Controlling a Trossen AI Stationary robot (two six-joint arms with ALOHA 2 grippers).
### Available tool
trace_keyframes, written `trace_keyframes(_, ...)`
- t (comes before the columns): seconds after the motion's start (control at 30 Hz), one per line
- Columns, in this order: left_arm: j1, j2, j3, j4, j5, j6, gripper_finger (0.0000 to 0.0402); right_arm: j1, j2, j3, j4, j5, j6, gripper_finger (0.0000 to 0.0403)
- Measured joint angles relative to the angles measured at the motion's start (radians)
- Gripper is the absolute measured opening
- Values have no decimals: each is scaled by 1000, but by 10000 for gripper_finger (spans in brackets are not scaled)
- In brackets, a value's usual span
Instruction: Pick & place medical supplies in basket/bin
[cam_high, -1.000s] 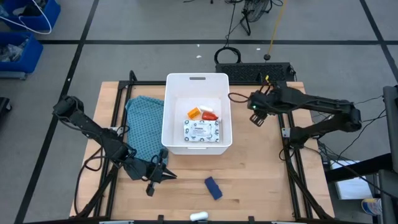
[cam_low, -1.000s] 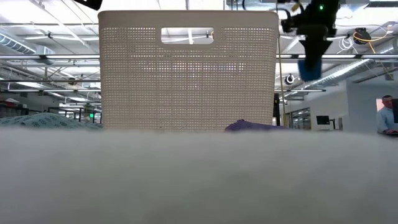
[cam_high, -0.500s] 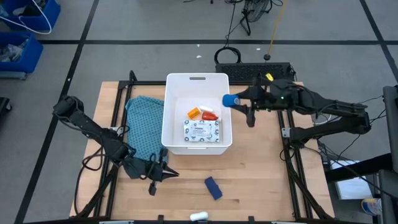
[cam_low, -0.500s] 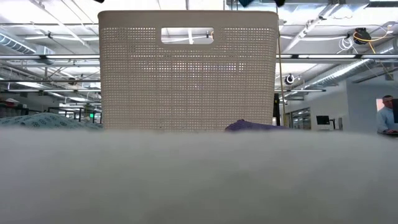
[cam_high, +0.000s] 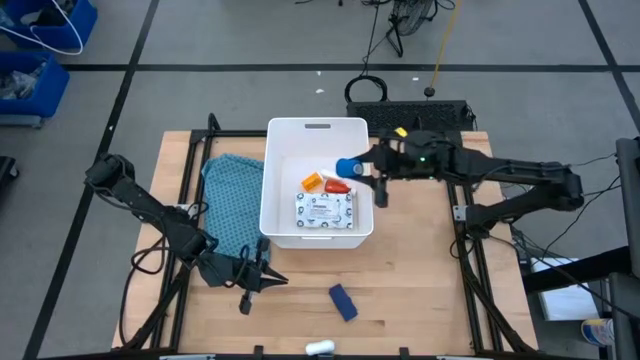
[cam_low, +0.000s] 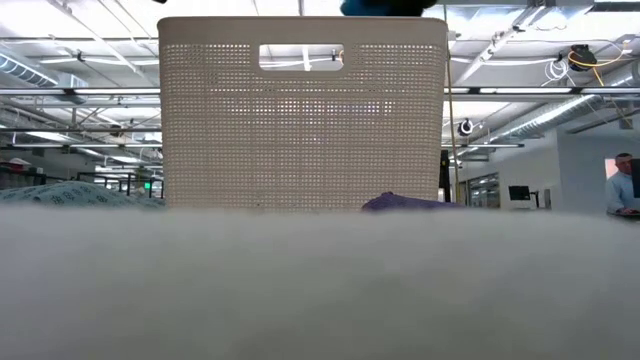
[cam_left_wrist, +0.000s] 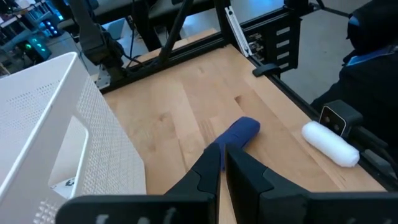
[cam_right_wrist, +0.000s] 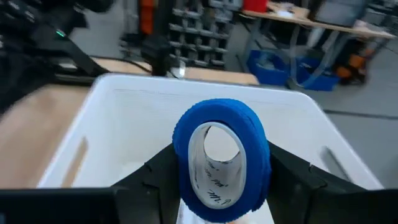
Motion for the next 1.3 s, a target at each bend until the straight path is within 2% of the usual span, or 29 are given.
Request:
trace_keyframes(0.13, 0, 0, 0, -1, 0, 0, 26, -46, 66, 39, 18, -93, 15, 171)
trace_keyframes(0.27, -1, 0, 0, -4, 4, 0, 26, -84, 166, 122, -59, -157, 9, 171)
trace_keyframes(0.53, -2, 0, 0, -8, 11, -12, 26, -118, 400, 380, -323, -155, -153, 171)
trace_keyframes(0.73, -2, 0, 0, -5, 12, -13, 26, -171, 524, 496, -452, -119, -250, 171)
trace_keyframes(0.9, -2, 0, 0, -4, 14, -19, 26, -215, 605, 543, -562, -81, -399, 171)
trace_keyframes(1.1, -2, 0, 0, -8, 19, -44, 26, -248, 686, 572, -604, -230, -476, 171)
trace_keyframes(1.3, -3, 0, 0, -8, 37, -53, 26, -251, 757, 572, -634, -236, -504, 171)
